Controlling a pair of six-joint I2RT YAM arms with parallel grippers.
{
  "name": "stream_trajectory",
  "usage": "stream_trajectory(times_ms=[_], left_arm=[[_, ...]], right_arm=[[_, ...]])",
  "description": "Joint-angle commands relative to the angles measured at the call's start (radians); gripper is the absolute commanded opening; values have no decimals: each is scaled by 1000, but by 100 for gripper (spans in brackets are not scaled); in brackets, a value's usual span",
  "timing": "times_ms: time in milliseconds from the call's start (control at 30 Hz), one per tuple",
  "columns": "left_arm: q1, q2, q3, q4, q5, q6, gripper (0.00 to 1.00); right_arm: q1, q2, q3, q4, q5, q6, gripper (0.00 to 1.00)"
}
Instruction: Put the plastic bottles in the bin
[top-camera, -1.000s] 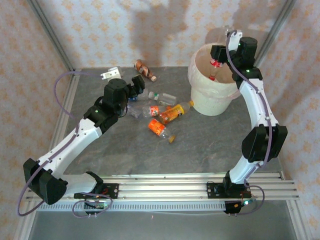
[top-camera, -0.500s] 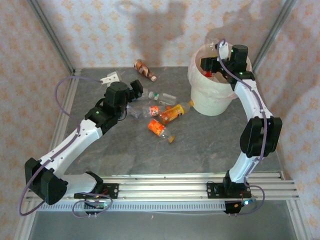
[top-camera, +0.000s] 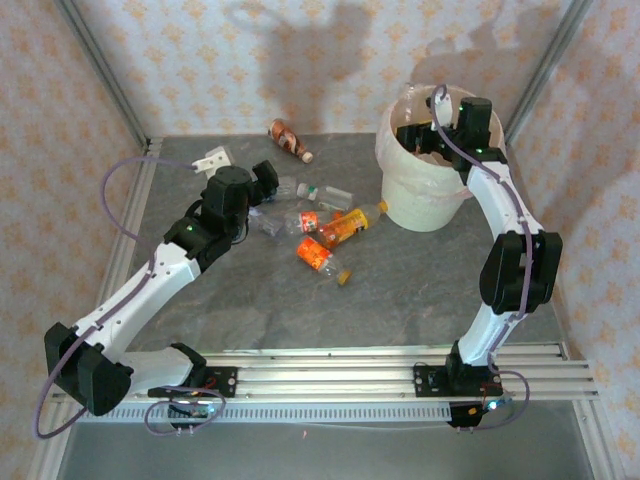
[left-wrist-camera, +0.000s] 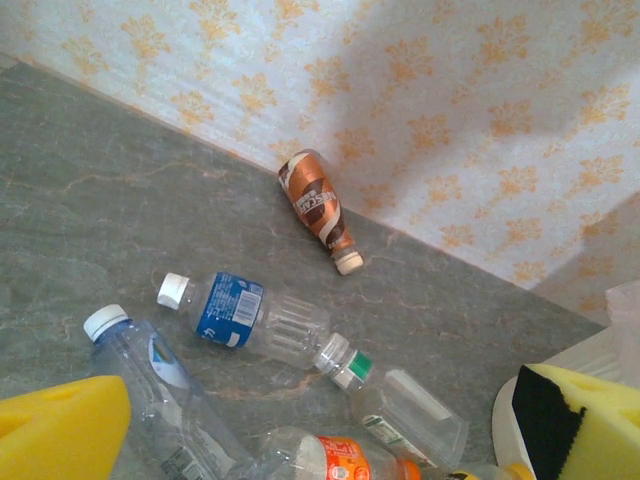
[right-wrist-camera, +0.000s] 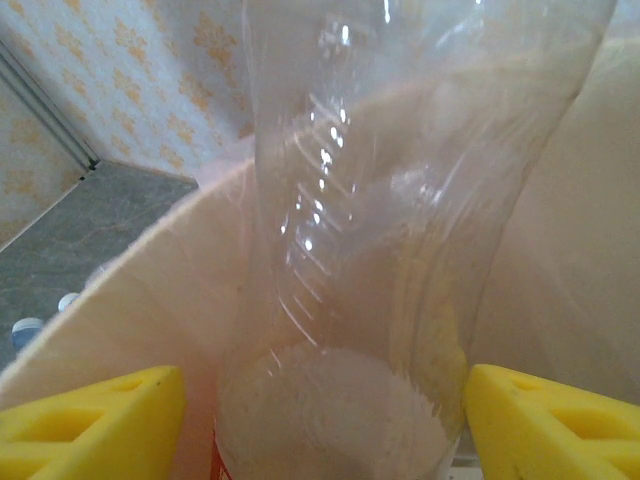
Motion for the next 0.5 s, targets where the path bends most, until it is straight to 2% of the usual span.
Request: stream_trajectory(times_ms=[0,167,267,467], left_arm=[[6,-6,-11,-25,-45,-22,100],[8,4,-3,-21,-42,-24,100],[9,15,2,-20,-42,-24,100],[11,39,22,-29,-28,-25,100]], right_arm=[[-3,4,-7,-8,-32,-23,75],[-4,-15,-1,22,-56,0,74],[-3,-31,-3,71,7,35,53],[-3,-63,-19,107,147,23,44]])
